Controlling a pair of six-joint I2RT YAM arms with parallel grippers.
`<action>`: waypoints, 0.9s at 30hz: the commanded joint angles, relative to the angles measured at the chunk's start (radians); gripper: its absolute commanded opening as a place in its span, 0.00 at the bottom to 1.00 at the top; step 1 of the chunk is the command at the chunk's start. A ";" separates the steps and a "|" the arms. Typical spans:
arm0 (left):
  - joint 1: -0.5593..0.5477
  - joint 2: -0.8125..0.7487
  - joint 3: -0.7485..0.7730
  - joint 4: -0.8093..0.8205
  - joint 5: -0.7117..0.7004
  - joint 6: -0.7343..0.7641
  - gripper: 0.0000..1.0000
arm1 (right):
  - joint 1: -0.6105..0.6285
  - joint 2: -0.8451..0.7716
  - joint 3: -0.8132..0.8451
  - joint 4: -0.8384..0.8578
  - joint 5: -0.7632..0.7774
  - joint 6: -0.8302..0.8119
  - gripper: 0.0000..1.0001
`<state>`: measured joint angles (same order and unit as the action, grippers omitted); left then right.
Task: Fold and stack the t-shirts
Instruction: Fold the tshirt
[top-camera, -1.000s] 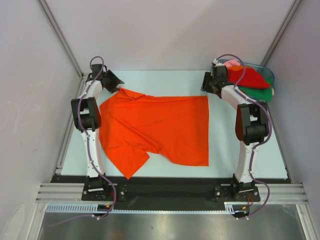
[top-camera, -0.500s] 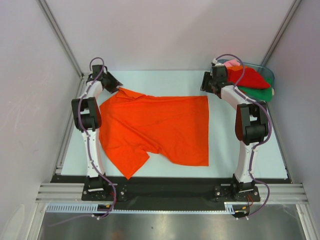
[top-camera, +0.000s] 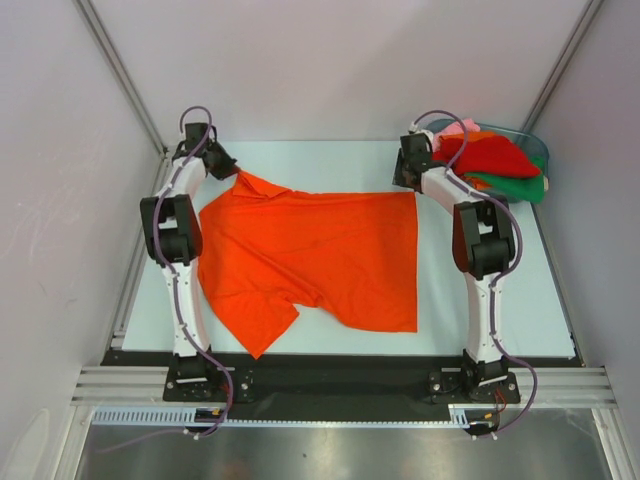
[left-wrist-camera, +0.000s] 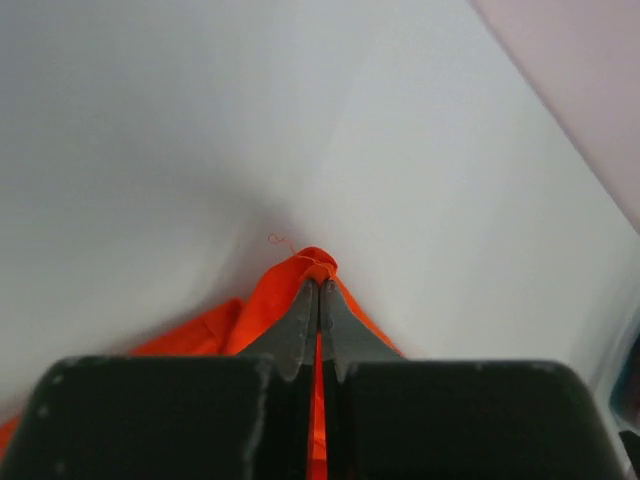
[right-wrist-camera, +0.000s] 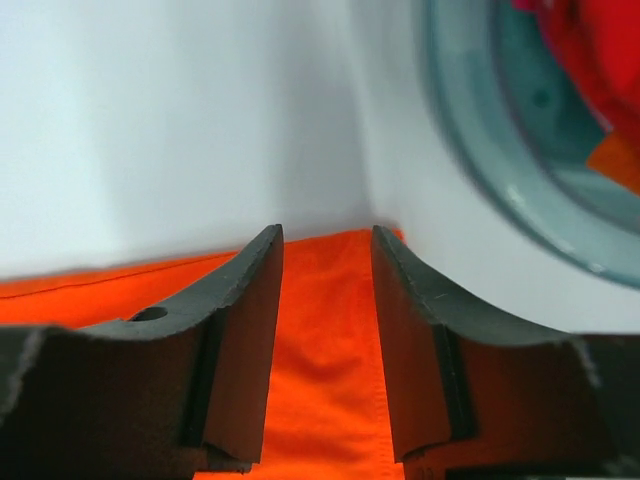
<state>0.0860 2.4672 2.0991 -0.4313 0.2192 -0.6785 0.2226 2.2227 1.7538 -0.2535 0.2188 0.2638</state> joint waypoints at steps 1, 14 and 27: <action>-0.028 -0.195 -0.016 0.020 -0.053 0.056 0.00 | 0.044 0.025 0.093 -0.058 0.145 0.023 0.44; -0.077 -0.341 -0.108 0.032 -0.064 0.080 0.00 | 0.100 0.152 0.292 -0.269 0.332 0.098 0.37; -0.077 -0.352 -0.202 0.111 -0.031 0.048 0.00 | 0.077 0.127 0.228 -0.338 0.441 0.475 0.49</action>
<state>0.0086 2.1639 1.9053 -0.3710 0.1696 -0.6277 0.3088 2.3623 1.9766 -0.5468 0.6056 0.6254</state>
